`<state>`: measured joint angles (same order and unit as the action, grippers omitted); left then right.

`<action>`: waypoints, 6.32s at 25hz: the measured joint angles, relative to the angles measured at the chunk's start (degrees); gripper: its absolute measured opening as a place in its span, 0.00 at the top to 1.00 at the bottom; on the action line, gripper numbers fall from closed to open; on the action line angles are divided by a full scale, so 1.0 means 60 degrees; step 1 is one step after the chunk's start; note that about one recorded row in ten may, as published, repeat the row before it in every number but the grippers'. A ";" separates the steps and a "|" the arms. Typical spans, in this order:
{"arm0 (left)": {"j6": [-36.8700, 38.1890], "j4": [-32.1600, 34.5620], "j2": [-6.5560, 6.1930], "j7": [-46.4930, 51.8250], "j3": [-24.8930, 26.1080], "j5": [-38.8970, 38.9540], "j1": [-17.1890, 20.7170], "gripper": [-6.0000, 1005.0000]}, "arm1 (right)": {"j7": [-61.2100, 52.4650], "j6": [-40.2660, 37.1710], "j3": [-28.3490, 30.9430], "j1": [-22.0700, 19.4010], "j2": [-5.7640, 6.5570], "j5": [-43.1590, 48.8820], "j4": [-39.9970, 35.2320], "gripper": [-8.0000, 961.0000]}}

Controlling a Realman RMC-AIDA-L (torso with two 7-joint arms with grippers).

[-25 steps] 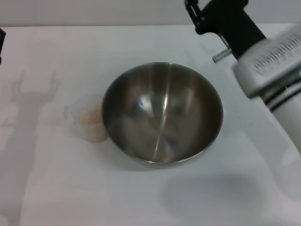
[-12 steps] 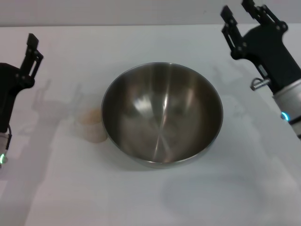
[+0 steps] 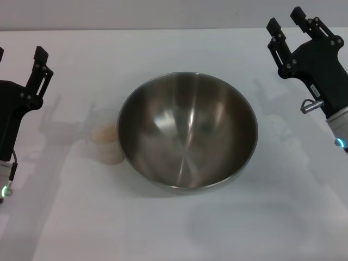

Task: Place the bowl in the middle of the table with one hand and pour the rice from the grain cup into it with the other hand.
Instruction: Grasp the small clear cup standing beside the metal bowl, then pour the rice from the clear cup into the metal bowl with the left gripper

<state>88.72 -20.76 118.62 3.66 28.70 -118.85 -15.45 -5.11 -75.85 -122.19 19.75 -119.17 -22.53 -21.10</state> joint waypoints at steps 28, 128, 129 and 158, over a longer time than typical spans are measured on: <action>-0.1839 -0.0712 -0.0094 0.0169 0.1254 -0.0295 -0.0502 0.30 | 0.0018 -0.0011 0.0266 0.0391 0.0057 -0.0044 0.0761 0.52; -0.3942 -0.0322 0.0049 -0.0947 0.0138 -0.1246 0.0648 0.73 | 0.0046 0.0059 0.0621 0.0678 0.0031 0.0007 0.0910 0.52; -0.3945 -0.0324 0.0048 -0.0932 0.0138 -0.1246 0.0646 0.80 | 0.0046 0.0059 0.0621 0.0678 0.0030 0.0007 0.0910 0.52; -0.1111 -0.1035 0.0092 -0.9214 -0.0712 -0.1302 0.0004 0.97 | 0.0046 0.0041 0.0621 0.0751 0.0027 -0.0044 0.0915 0.52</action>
<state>82.06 -26.98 119.17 -51.63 24.43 -126.66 -15.43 -4.83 -75.60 -118.47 24.26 -119.00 -22.80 -15.61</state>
